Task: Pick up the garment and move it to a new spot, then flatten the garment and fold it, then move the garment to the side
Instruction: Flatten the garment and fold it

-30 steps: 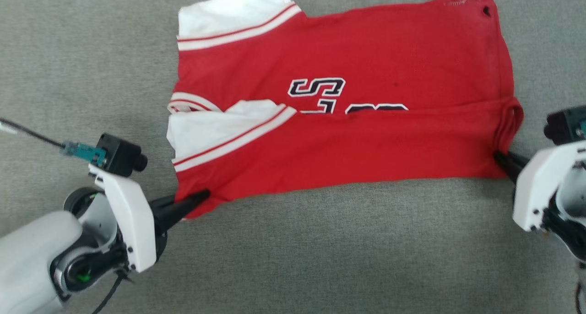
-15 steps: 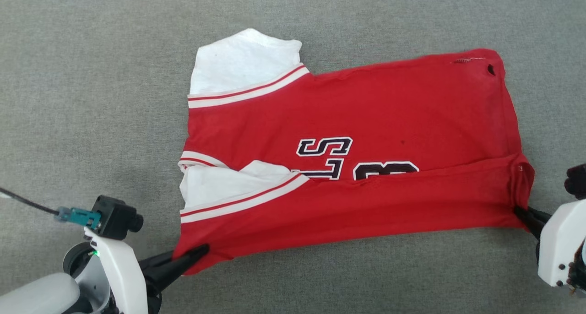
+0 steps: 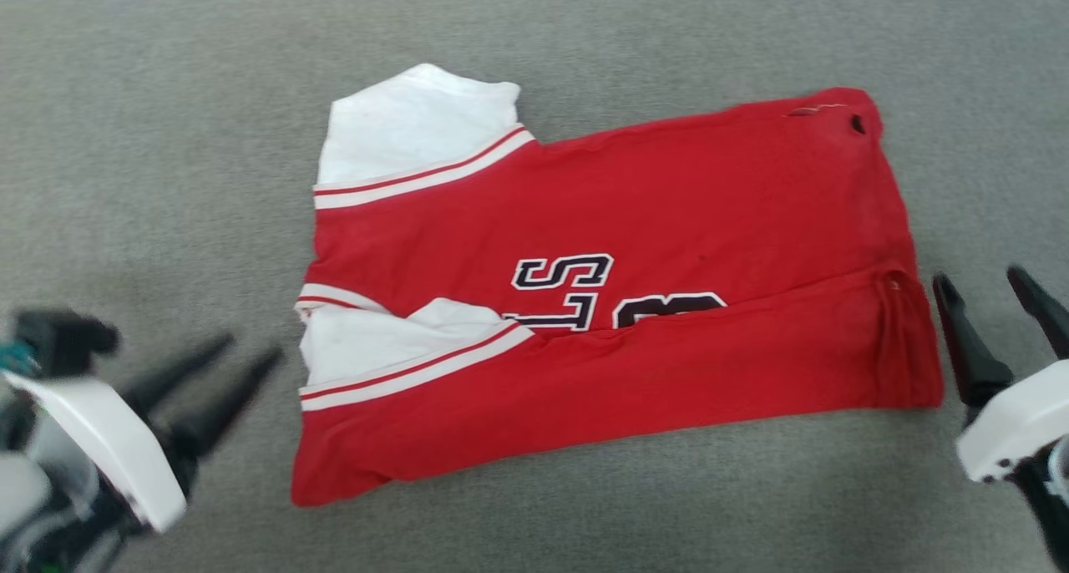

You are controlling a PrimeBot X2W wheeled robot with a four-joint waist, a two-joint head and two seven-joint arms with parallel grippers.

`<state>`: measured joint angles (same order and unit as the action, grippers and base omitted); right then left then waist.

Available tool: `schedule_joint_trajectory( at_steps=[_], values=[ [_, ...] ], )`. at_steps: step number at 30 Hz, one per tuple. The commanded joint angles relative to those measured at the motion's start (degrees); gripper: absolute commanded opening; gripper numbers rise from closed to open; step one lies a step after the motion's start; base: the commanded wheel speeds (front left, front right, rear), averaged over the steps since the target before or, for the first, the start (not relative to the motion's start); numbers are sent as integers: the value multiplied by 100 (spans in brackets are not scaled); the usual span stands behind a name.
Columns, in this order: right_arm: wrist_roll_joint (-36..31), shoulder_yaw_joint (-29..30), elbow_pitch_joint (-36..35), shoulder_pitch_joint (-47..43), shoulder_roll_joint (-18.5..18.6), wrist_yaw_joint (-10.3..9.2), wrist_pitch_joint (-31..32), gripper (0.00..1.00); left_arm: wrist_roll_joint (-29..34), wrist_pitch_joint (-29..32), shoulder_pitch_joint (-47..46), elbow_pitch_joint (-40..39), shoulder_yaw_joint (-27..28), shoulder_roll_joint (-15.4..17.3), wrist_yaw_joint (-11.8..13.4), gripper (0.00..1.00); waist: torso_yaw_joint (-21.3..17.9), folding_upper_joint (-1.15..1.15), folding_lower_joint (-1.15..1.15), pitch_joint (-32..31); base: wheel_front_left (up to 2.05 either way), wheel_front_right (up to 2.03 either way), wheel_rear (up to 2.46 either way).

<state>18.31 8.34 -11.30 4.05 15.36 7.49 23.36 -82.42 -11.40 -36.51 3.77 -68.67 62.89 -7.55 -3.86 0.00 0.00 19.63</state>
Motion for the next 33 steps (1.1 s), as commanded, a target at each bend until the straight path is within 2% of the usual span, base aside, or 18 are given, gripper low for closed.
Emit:
schedule_joint_trajectory(
  at_steps=[1, 4, 7, 11, 16, 23, 29, 30, 31, 32, 33],
  values=[
    [-78, -26, -37, 77, -102, 0, -245, 100, -40, -96, -154, 23, 119, -19, 14, 100, -103, 0, 0, 20, 0, 0, 0],
    [-322, -184, 21, 198, -416, 0, -1108, 100, -66, -263, -408, 348, 504, 3, 14, 100, -286, 0, 0, 88, 0, 0, 0],
    [-511, -384, 200, 290, -699, 0, -1833, 100, -33, -328, -774, 737, 856, -135, 14, 100, -502, 0, 0, 209, 0, 0, 0],
    [-683, -725, 488, 392, -899, -1, -2498, 100, -55, -120, -1310, 1211, 1033, -317, 14, 100, -815, 0, 0, 439, 0, 0, 0],
    [-698, -862, 808, 506, -1055, -1, -2876, 100, 43, 763, -2026, 1799, 922, -415, 14, 100, -1192, 0, 0, 719, 0, 0, 0],
    [-569, -948, 1127, 576, -1170, -1, -3144, 100, -47, 2535, -2634, 2320, 476, -329, 13, 100, -1512, 0, 0, 902, 0, 0, 0],
    [-494, -1021, 1287, 627, -1207, -1, -3211, 100, -220, 3284, -2855, 2383, 287, -348, 14, 100, -1601, 0, 0, 978, 0, 0, 0],
    [-483, -1039, 1296, 657, -1210, -1, -3187, 100, -262, 3352, -2868, 2320, 289, -379, 13, 76, -1600, 0, 0, 989, 0, 0, 0],
    [-488, -1075, 1308, 707, -1211, -1, -3146, 100, -316, 3421, -2882, 2252, 284, -401, 11, 41, -1596, 0, 0, 1001, 0, 0, 0],
    [-511, -1122, 1314, 780, -1177, 0, -3089, 100, -343, 3467, -2901, 2195, 272, -401, 9, 0, -1590, 0, 0, 1013, 0, 0, 0],
    [-528, -1181, 1325, 864, -1122, 0, -3012, 100, -296, 3483, -2933, 2146, 243, -389, 9, 0, -1584, 0, 0, 1022, 0, 0, 0]
  ],
)
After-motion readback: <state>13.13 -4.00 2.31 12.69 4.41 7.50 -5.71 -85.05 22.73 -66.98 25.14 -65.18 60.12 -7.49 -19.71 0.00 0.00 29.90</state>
